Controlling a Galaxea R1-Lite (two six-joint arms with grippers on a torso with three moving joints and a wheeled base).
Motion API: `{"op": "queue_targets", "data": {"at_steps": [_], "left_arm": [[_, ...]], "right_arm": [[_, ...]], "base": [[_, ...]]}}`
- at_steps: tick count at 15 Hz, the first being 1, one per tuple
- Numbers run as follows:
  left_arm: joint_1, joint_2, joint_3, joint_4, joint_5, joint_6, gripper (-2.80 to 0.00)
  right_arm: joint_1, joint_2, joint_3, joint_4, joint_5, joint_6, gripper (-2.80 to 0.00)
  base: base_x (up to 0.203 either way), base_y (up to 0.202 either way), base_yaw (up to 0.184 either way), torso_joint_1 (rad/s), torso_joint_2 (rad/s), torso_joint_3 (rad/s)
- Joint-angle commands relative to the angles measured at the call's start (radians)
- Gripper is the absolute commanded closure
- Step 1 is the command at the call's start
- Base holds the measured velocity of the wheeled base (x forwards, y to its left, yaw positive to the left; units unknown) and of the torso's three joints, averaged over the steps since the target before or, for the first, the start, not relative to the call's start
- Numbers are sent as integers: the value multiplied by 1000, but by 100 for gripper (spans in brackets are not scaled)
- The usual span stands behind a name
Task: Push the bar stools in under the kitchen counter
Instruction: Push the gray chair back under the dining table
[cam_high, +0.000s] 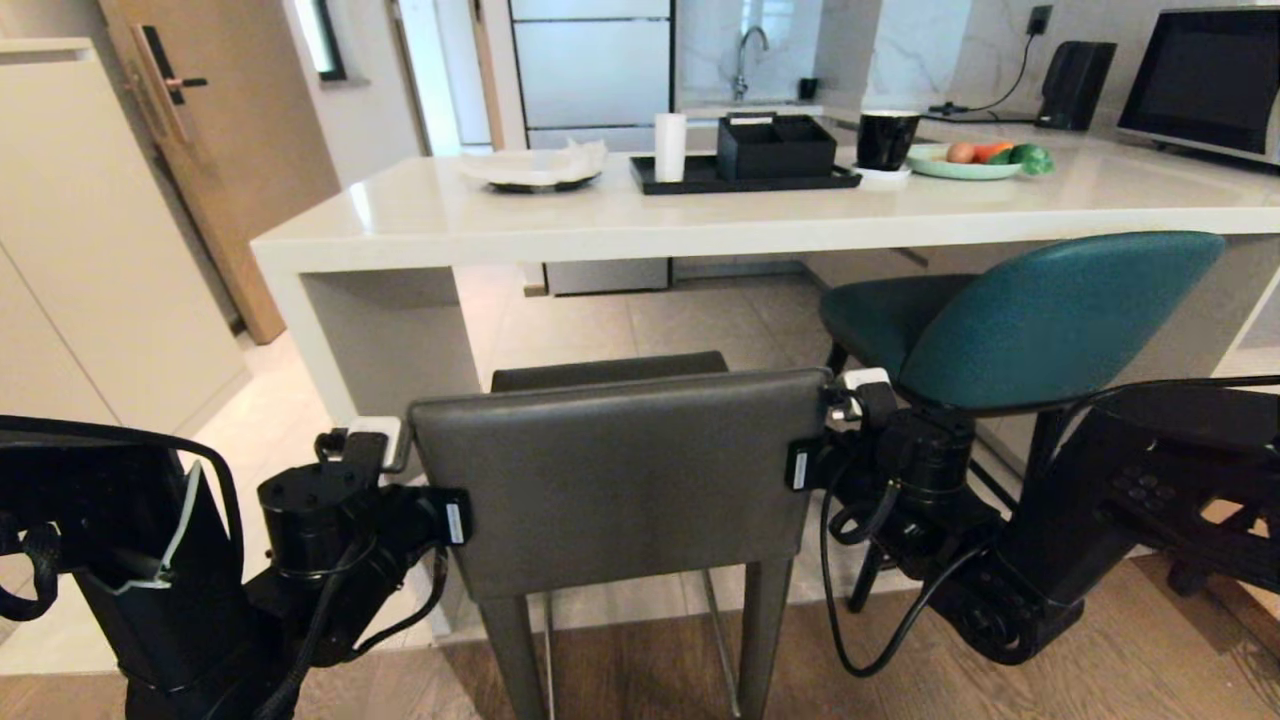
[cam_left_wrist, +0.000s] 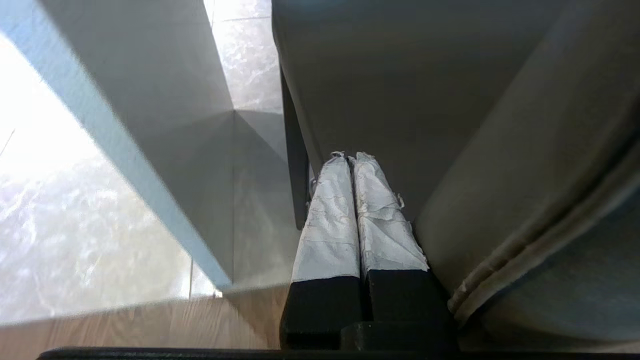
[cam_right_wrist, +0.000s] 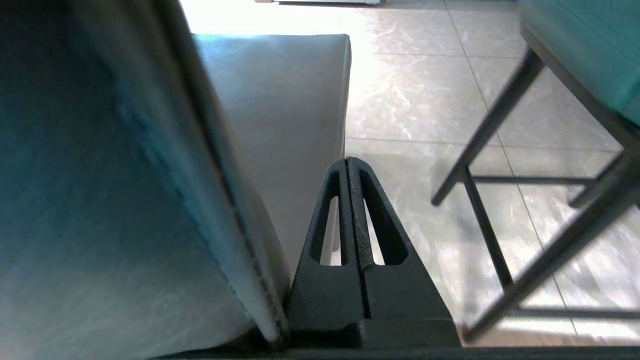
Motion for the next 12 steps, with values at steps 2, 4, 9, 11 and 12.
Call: {"op": "queue_targets", "data": {"at_steps": [2,4,9,11,12], "left_arm": [[1,-2,-3,-9,1,-2,0],[1,0,-4,-9,1,-2,0],[1,3,0,-9,3,-2,0],[1,1,4,-9,3,-3,0],[1,1,4,-9,4,-3,0]], "right_arm": [[1,-3,3,-5,-1,-1,0],[2,-5,9,-7,-1,1,0],[4,-6,22,-10,-1,1,0],[8,-12,35,-14,-1,1,0],[11,-12,40,-17,-2,1,0]], "base": [[189,0,3,5,4,3],[189,0,1,-1,2,1],[189,0,1,2,1,2],[178,0,1,0,0,9],[114,0,-1,6,3,-1]]}}
